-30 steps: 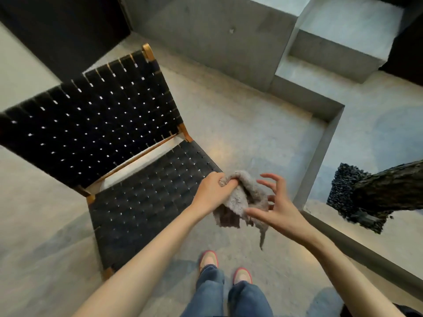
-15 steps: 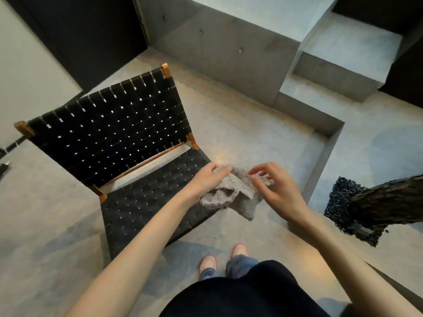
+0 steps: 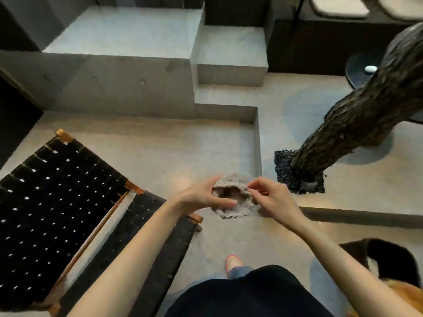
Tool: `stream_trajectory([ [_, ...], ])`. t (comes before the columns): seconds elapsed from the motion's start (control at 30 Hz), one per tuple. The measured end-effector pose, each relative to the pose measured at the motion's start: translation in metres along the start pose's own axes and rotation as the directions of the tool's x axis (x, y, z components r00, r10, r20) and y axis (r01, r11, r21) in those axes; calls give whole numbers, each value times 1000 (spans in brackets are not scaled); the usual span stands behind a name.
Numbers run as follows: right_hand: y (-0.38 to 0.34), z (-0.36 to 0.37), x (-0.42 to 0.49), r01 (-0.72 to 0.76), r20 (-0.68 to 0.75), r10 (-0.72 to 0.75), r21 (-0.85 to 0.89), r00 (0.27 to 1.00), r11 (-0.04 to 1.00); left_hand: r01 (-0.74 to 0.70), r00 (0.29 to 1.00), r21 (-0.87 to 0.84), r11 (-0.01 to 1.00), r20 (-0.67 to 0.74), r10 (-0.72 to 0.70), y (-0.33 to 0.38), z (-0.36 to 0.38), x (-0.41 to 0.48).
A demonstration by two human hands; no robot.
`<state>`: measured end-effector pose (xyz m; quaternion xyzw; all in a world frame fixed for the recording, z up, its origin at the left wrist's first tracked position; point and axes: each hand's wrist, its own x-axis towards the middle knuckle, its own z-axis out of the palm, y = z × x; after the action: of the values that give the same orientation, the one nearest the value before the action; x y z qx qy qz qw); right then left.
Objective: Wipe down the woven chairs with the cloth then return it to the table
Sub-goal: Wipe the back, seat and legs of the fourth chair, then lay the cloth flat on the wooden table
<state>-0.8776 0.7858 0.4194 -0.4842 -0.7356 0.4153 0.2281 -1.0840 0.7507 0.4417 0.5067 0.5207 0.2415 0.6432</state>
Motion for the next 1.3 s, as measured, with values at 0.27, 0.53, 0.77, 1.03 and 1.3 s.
stream_trajectory([
  [0.27,17,-4,-111,-433,-389,442,117,808,894,-25,993,512,859,111,-37,-11,32,23],
  [0.53,-3,30,-275,-591,-455,738,443,499,674,-427,875,722,545,481,49,-22,113,23],
  [0.77,-24,57,-384,-556,-618,766,580,175,595,-676,623,509,532,781,45,-31,202,11],
  [1.03,-34,107,-506,-575,-664,746,631,-54,520,-773,433,398,493,900,-48,-51,303,-30],
  [1.3,-13,148,-639,-590,-614,750,709,-247,386,-799,418,355,485,908,25,-81,416,-103],
])
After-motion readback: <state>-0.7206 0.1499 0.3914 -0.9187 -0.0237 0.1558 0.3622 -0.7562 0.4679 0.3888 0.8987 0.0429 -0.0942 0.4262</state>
